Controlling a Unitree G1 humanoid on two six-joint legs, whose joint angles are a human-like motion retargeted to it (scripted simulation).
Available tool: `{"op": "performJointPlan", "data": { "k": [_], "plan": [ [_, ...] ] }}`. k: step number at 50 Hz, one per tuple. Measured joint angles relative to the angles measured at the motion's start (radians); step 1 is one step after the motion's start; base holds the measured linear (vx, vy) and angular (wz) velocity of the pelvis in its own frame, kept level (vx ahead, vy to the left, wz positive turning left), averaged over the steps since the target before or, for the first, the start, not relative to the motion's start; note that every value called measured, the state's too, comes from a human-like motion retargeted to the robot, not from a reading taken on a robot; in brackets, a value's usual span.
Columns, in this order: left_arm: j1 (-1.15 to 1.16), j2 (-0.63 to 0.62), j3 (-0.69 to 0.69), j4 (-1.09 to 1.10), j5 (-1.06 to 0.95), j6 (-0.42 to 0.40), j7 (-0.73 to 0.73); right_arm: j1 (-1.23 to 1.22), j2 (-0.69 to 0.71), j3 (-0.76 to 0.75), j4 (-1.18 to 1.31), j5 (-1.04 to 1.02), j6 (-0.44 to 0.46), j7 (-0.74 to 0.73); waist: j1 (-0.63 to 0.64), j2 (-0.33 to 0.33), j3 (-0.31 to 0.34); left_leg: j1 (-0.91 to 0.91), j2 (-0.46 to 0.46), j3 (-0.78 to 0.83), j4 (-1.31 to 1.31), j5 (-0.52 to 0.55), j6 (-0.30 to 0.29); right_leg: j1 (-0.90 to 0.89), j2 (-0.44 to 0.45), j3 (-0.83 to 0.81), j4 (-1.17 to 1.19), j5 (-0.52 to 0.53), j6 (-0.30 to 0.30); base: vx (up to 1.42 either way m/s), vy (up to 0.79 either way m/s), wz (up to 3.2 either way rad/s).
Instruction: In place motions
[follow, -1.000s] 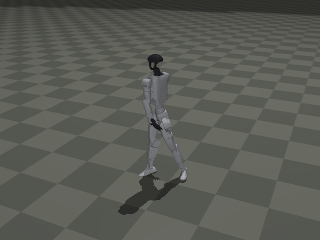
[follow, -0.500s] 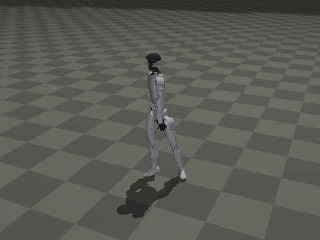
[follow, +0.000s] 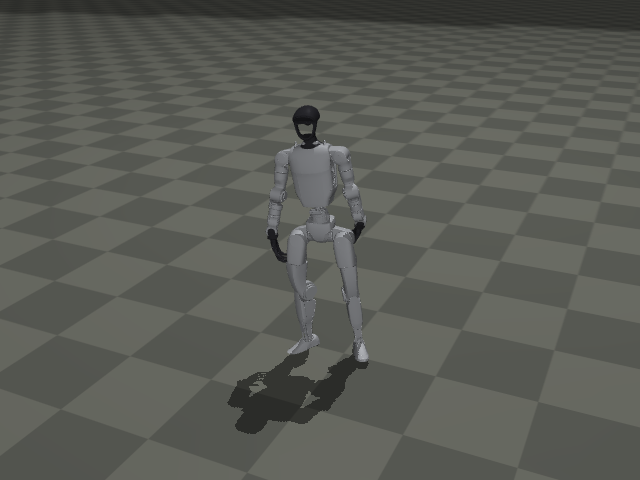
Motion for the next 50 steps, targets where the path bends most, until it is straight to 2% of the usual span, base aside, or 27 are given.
{"op": "performJointPlan", "data": {
  "k": [5,10,16,21,30,36,50],
  "plan": [
    [0.017,-0.047,0.039,0.0,-0.044,-0.018,0.03,0.002,0.039,0.028,-0.054,0.048,-0.03,0.05,0.016,0.007,-0.008,-0.012,-0.009,-0.023,-0.004,0.002,0.002,0.004,-0.008,-0.021,0.001,-0.001,0.006,0.03,0.19,0.22],
    [0.002,-0.065,0.025,-0.013,-0.05,-0.036,0.102,0.027,0.063,0.083,-0.049,-0.027,-0.051,0.049,0.027,0.002,-0.006,-0.015,-0.018,-0.043,-0.007,0.007,0.009,0.016,-0.012,-0.042,-0.002,0.002,0.01,0.0,0.11,0.19],
    [-0.052,-0.063,-0.026,-0.048,-0.057,-0.032,0.176,0.054,0.063,0.17,0.039,-0.243,0.039,-0.106,0.033,-0.008,0.013,-0.008,-0.027,-0.067,-0.003,0.01,0.018,0.045,-0.016,-0.066,-0.007,0.004,0.013,-0.02,0.07,0.18],
    [-0.09,-0.066,-0.04,-0.066,-0.06,-0.052,0.115,0.089,0.054,0.187,0.142,-0.298,0.079,-0.211,0.025,-0.011,0.006,-0.007,-0.035,-0.077,-0.003,0.006,0.023,0.054,-0.021,-0.077,-0.007,0.004,0.018,0.0,0.04,0.08],
    [-0.144,-0.065,-0.076,-0.025,-0.017,-0.05,-0.093,0.127,0.028,0.041,0.245,-0.051,0.043,-0.095,-0.007,0.002,-0.019,-0.007,-0.037,-0.061,-0.003,-0.009,0.028,0.039,-0.024,-0.058,-0.004,0.009,0.021,0.0,0.0,-0.02],
    [-0.151,-0.075,-0.127,-0.022,0.017,-0.051,-0.055,0.11,0.032,0.018,0.24,0.016,0.058,-0.072,-0.032,0.02,-0.024,0.006,-0.029,-0.029,-0.009,-0.016,0.028,0.021,-0.017,-0.025,-0.001,0.016,0.019,0.01,0.01,-0.28],
    [-0.156,-0.077,-0.142,0.0,0.063,-0.034,-0.064,0.075,0.111,0.137,0.131,-0.16,0.045,-0.059,-0.074,0.023,-0.045,0.03,-0.016,0.026,-0.026,-0.018,0.023,-0.012,0.001,0.025,0.003,0.022,0.007,-0.01,-0.02,-0.16]
  ]
}}
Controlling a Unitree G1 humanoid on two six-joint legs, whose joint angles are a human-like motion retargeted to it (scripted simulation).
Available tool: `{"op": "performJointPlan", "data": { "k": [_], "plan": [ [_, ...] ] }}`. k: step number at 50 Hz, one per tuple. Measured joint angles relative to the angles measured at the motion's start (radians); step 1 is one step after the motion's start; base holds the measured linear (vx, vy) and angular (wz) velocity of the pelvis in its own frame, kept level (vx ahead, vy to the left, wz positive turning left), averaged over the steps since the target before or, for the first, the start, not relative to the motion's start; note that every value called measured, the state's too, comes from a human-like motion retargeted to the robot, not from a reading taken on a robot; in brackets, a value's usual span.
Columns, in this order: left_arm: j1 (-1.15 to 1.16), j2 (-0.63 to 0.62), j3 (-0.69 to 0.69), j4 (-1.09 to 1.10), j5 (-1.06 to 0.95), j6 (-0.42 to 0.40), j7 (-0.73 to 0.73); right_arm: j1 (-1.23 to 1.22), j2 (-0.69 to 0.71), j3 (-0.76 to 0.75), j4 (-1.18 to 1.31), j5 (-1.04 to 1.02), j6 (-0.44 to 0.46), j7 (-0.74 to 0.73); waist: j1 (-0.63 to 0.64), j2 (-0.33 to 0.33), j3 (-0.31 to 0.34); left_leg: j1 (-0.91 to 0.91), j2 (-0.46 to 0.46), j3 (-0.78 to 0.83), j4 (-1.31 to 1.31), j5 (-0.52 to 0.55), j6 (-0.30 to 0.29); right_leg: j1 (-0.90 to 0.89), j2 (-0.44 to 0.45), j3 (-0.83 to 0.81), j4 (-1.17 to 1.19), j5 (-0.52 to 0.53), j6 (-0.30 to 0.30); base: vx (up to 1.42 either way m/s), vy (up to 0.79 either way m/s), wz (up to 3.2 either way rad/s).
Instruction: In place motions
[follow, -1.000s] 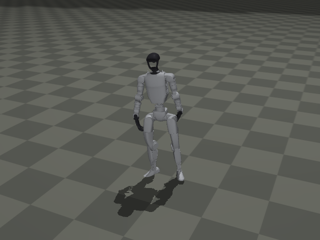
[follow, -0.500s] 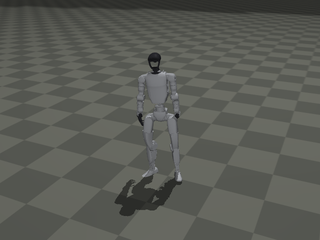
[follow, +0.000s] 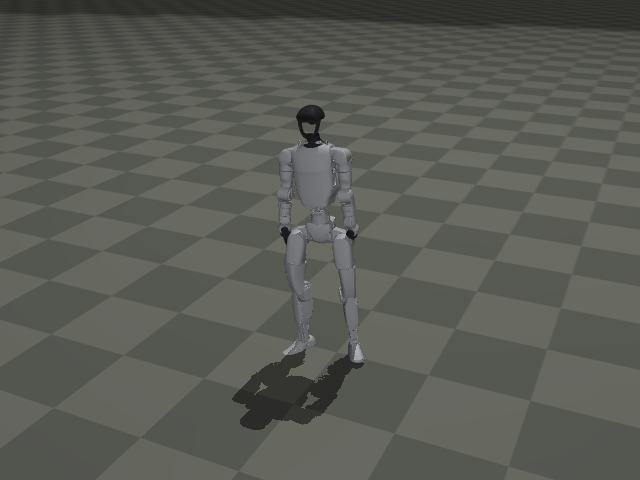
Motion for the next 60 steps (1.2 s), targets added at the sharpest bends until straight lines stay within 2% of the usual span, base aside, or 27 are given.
{"op": "performJointPlan", "data": {
  "k": [13,25,29,40,49,60],
  "plan": [
    [-0.004,0.006,-0.014,0.0,0.033,-0.006,0.004,-0.001,-0.015,0.003,0.017,-0.014,-0.015,0.063,0.002,-0.007,-0.015,0.002,0.008,0.013,-0.003,0.002,-0.006,-0.011,0.008,0.009,0.002,-0.001,-0.006,0.0,0.0,0.0],
    [-0.04,0.096,0.029,-0.006,0.076,0.008,-0.066,0.015,-0.056,-0.043,0.017,-0.008,-0.011,0.092,0.001,-0.017,-0.011,-0.01,0.014,0.0,0.004,0.008,-0.008,-0.006,0.01,-0.003,0.001,-0.005,-0.007,0.0,0.0,0.0],
    [-0.048,0.117,0.023,-0.017,0.104,-0.012,-0.109,0.011,-0.063,-0.048,0.015,0.0,-0.01,0.076,-0.005,-0.016,-0.012,-0.016,0.016,-0.004,0.005,0.01,-0.008,-0.01,0.01,-0.007,0.001,-0.004,-0.007,0.0,0.0,0.0],
    [-0.043,0.09,-0.032,-0.02,0.237,-0.029,-0.23,0.002,-0.038,-0.026,0.033,0.004,-0.016,0.096,-0.001,-0.015,-0.007,-0.014,0.018,0.002,0.005,0.011,-0.01,-0.012,0.012,-0.001,0.0,-0.002,-0.009,0.0,0.0,0.0],
    [-0.025,0.054,-0.05,-0.021,0.197,-0.03,-0.097,0.005,-0.02,0.032,0.013,-0.103,-0.018,0.035,0.003,-0.016,-0.008,-0.011,0.017,0.005,0.002,0.012,-0.011,-0.014,0.009,0.002,0.0,-0.001,-0.01,0.0,0.0,0.0],
    [-0.031,0.067,-0.031,0.0,0.143,-0.015,-0.121,-0.006,-0.036,0.009,0.029,-0.031,-0.02,0.043,0.01,-0.021,0.002,-0.013,0.017,-0.002,0.009,0.011,-0.01,-0.008,0.007,-0.005,0.003,-0.002,-0.01,0.0,0.0,0.0]
  ]
}}
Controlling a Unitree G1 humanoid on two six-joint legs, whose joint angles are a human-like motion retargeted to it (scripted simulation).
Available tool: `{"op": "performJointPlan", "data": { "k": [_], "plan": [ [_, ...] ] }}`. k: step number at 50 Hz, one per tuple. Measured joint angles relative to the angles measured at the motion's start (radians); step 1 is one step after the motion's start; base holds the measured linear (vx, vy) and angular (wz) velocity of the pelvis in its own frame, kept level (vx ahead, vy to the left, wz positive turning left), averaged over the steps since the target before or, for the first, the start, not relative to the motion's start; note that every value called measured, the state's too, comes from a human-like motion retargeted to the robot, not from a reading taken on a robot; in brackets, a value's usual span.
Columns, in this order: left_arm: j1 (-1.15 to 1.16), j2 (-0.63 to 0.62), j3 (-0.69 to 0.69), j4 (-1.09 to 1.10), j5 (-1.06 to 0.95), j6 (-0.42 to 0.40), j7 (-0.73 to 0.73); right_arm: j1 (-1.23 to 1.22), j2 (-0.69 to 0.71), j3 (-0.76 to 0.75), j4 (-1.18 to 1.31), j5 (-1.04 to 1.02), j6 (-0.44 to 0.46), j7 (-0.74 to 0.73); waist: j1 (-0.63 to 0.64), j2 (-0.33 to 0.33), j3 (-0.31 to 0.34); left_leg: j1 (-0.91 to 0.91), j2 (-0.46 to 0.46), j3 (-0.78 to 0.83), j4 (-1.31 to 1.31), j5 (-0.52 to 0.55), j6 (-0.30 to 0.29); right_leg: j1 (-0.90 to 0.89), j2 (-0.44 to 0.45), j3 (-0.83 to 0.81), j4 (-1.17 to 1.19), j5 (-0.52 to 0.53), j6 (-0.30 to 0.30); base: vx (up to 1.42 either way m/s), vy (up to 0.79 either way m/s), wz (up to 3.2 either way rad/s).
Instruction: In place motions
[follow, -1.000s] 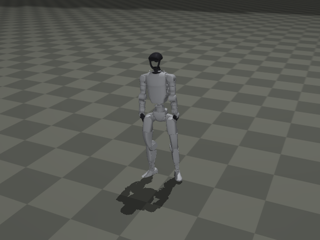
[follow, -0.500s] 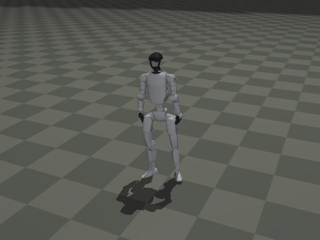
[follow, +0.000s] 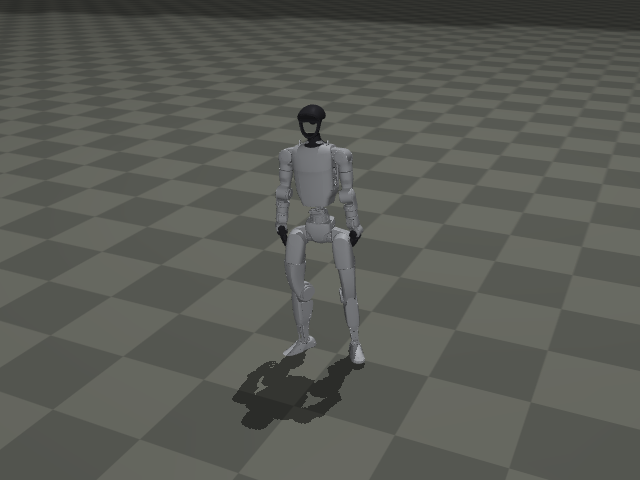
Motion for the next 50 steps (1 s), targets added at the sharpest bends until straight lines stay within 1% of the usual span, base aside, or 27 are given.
{"op": "performJointPlan", "data": {
  "k": [4,10,15,32,35,42,47,50],
  "plan": [
    [0.008,-0.005,0.001,-0.002,-0.009,-0.008,0.013,0.003,-0.002,0.0,-0.001,0.016,-0.012,-0.038,0.002,0.0,0.003,0.003,0.001,0.004,-0.001,-0.001,-0.001,-0.001,0.0,0.004,0.001,0.001,-0.001,0.0,0.0,0.0],
    [0.015,-0.01,0.009,0.0,-0.034,-0.015,0.021,0.006,-0.002,0.004,0.005,0.011,-0.017,-0.047,0.0,0.002,0.005,0.005,0.002,0.007,0.0,-0.001,-0.001,-0.002,0.001,0.006,0.001,0.001,-0.001,0.0,0.0,0.0],
    [0.015,-0.012,0.007,0.0,-0.035,-0.009,-0.004,0.007,0.002,0.004,0.005,0.004,-0.019,-0.034,-0.009,0.004,0.007,0.004,0.004,0.004,0.002,-0.002,-0.002,-0.001,0.001,0.003,0.001,0.001,-0.001,0.0,0.0,0.0],
    [0.012,-0.019,-0.013,-0.003,-0.015,-0.011,0.005,0.002,-0.005,0.004,-0.003,-0.03,-0.018,0.021,-0.01,0.009,0.008,0.006,0.005,0.013,-0.001,-0.001,-0.002,-0.006,0.002,0.011,0.0,0.004,-0.002,0.0,0.0,0.0],
    [0.016,-0.019,-0.016,-0.006,-0.033,-0.009,0.013,0.002,-0.003,0.002,-0.006,-0.026,-0.015,0.018,-0.016,0.009,0.011,0.008,0.005,0.011,0.0,-0.002,-0.003,-0.005,0.002,0.008,0.0,0.005,-0.003,0.0,0.0,0.0],
    [0.037,-0.031,-0.018,-0.014,-0.074,-0.037,0.066,0.002,-0.001,0.001,-0.012,-0.027,-0.01,0.01,-0.041,0.011,0.014,0.012,0.009,0.009,0.003,-0.008,-0.009,-0.01,0.0,0.005,0.003,0.006,-0.002,0.0,0.0,0.0],
    [0.031,-0.033,-0.004,0.0,-0.104,-0.022,0.074,0.005,-0.002,-0.002,-0.014,-0.018,-0.011,0.007,-0.042,0.008,0.018,0.013,0.011,0.023,0.003,-0.006,-0.008,-0.017,0.0,0.02,0.003,0.01,0.0,0.0,0.0,-0.08],
    [0.021,-0.028,-0.011,0.0,-0.097,-0.002,0.075,0.01,-0.004,-0.011,-0.009,-0.004,-0.013,0.009,-0.022,0.001,0.019,0.014,0.009,0.044,0.003,-0.005,-0.004,-0.02,0.0,0.04,0.004,0.009,0.004,-0.01,0.02,-0.32]
  ]
}}
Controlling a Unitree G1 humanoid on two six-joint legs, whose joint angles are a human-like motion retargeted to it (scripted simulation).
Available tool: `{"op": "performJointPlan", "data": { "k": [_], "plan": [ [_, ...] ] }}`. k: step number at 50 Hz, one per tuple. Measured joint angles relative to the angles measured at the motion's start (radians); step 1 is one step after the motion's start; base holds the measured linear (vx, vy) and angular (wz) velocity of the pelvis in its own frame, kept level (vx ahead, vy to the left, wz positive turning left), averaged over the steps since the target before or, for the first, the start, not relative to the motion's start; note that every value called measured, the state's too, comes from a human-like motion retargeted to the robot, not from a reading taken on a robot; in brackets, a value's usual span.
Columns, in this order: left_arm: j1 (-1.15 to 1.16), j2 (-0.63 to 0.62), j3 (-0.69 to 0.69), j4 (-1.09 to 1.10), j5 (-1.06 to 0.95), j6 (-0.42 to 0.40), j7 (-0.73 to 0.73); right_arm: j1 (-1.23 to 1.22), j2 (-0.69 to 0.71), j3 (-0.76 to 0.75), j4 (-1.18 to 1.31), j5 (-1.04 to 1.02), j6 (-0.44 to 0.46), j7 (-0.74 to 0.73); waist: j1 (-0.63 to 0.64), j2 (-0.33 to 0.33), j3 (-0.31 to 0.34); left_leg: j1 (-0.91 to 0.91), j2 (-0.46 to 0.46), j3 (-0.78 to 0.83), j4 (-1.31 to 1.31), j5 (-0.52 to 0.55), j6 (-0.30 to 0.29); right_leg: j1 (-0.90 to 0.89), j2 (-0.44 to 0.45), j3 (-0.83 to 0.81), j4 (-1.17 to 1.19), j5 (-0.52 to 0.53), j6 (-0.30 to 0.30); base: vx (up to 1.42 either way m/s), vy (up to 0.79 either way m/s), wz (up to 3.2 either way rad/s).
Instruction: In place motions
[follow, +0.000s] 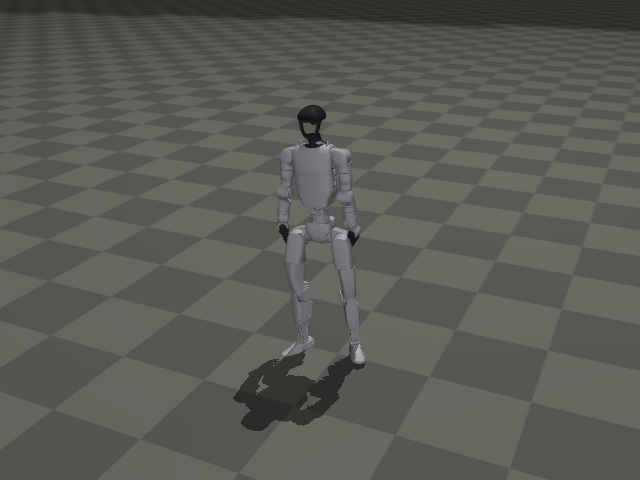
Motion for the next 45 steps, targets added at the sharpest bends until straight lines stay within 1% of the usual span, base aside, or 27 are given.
{"op": "performJointPlan", "data": {
  "k": [9,11,13,15,19,23,25,28,30,31,33,35,38,41,43,45],
  "plan": [
    [-0.035,0.014,-0.045,-0.037,0.078,0.018,0.016,0.007,-0.013,-0.039,0.023,0.07,0.002,0.017,0.1,-0.032,0.009,0.001,-0.011,0.057,0.007,-0.008,0.01,-0.026,-0.034,0.067,0.041,-0.011,0.03,-0.02,0.08,-0.32],
    [-0.038,0.016,-0.057,-0.043,0.09,0.016,0.018,0.01,-0.016,-0.044,0.021,0.067,0.003,0.018,0.094,-0.038,0.015,-0.003,-0.023,0.036,0.007,-0.009,0.017,-0.023,-0.043,0.049,0.037,-0.002,0.028,-0.01,0.15,0.51],
    [-0.042,0.019,-0.065,-0.044,0.093,0.015,0.019,0.012,-0.018,-0.048,0.014,0.056,0.003,0.016,0.053,-0.041,0.026,-0.011,-0.042,-0.018,0.007,-0.007,0.027,-0.003,-0.05,-0.005,0.015,0.014,0.024,-0.01,0.14,1.11],
    [-0.041,0.019,-0.059,-0.043,0.084,0.015,0.023,0.013,-0.019,-0.046,0.003,0.039,0.002,0.015,0.039,-0.043,0.035,-0.011,-0.053,-0.038,0.006,-0.01,0.034,0.004,-0.059,-0.022,0.01,0.024,0.025,-0.01,0.18,0.54],
    [-0.038,0.018,-0.034,-0.027,0.033,0.013,0.033,0.017,-0.02,-0.042,-0.045,-0.003,-0.014,0.029,0.048,-0.044,0.057,0.0,-0.066,-0.023,-0.003,-0.02,0.041,-0.017,-0.074,0.003,0.028,0.035,0.022,-0.01,0.19,-0.23],
    [-0.037,0.019,0.007,-0.002,-0.048,-0.003,0.03,0.022,-0.018,-0.043,-0.097,-0.052,-0.057,0.037,0.044,-0.037,0.089,0.011,-0.066,0.011,-0.011,-0.032,0.04,-0.055,-0.079,0.048,0.07,0.036,0.008,-0.05,0.15,-0.49],
    [-0.035,0.018,0.028,0.0,-0.089,-0.003,0.02,0.03,-0.017,-0.049,-0.114,-0.061,-0.089,-0.002,0.037,-0.029,0.105,0.012,-0.059,0.03,-0.014,-0.036,0.038,-0.08,-0.074,0.069,0.103,0.031,-0.008,-0.08,0.14,-0.57],
    [-0.049,0.025,0.055,0.0,-0.139,0.006,0.001,0.048,-0.023,-0.053,-0.114,-0.023,-0.132,-0.116,0.031,-0.016,0.118,0.003,-0.039,0.07,-0.016,-0.039,0.04,-0.127,-0.048,0.108,0.169,0.003,-0.054,-0.08,0.09,-0.7],
    [-0.072,0.031,0.068,0.0,-0.159,0.003,-0.005,0.068,-0.032,-0.067,-0.1,0.003,-0.143,-0.165,0.019,-0.016,0.129,0.001,-0.034,0.086,-0.017,-0.039,0.043,-0.151,-0.032,0.134,0.202,-0.002,-0.044,-0.08,0.02,-0.42],
    [-0.091,0.037,0.067,0.0,-0.168,-0.001,-0.004,0.081,-0.039,-0.079,-0.087,0.009,-0.142,-0.168,0.006,-0.02,0.137,0.003,-0.038,0.082,-0.018,-0.038,0.046,-0.158,-0.016,0.186,0.208,0.0,-0.023,-0.07,-0.01,0.01],
    [-0.137,0.048,0.064,0.0,-0.178,-0.014,0.001,0.112,-0.057,-0.107,-0.052,0.022,-0.132,-0.161,-0.018,-0.025,0.152,0.005,-0.043,0.067,-0.017,-0.036,0.051,-0.162,0.014,0.263,0.21,-0.012,-0.003,-0.04,-0.01,0.33],
    [-0.188,0.055,0.061,-0.011,-0.173,-0.029,0.005,0.147,-0.079,-0.136,-0.004,0.04,-0.106,-0.14,-0.03,-0.027,0.158,0.004,-0.044,0.047,-0.013,-0.036,0.053,-0.149,0.023,0.277,0.198,-0.039,-0.018,0.0,-0.01,0.47],
    [-0.242,0.039,0.045,-0.086,-0.161,-0.042,-0.009,0.208,-0.107,-0.199,0.085,0.083,-0.047,-0.103,-0.02,-0.041,0.155,0.003,-0.068,0.007,-0.009,-0.035,0.055,-0.108,-0.004,0.234,0.15,-0.033,0.003,0.07,-0.03,0.62],
    [-0.266,0.0,0.019,-0.185,-0.153,-0.074,-0.03,0.287,-0.113,-0.254,0.095,0.166,0.051,-0.082,0.007,-0.034,0.137,-0.013,-0.081,-0.037,-0.004,-0.028,0.055,-0.085,-0.022,0.193,0.118,-0.021,0.018,0.11,0.01,0.72],
    [-0.263,-0.02,0.008,-0.24,-0.144,-0.114,-0.023,0.312,-0.108,-0.26,0.095,0.238,0.1,-0.114,0.022,-0.018,0.125,-0.029,-0.079,-0.061,-0.001,-0.023,0.054,-0.076,-0.025,0.168,0.099,-0.013,0.023,0.03,-0.01,0.59],
    [-0.243,-0.021,0.009,-0.271,-0.131,-0.16,0.014,0.296,-0.095,-0.226,0.095,0.316,0.108,-0.168,0.026,-0.002,0.123,-0.038,-0.073,-0.076,0.002,-0.019,0.053,-0.066,-0.021,0.149,0.083,-0.009,0.023,-0.02,-0.03,0.42]
  ]
}}
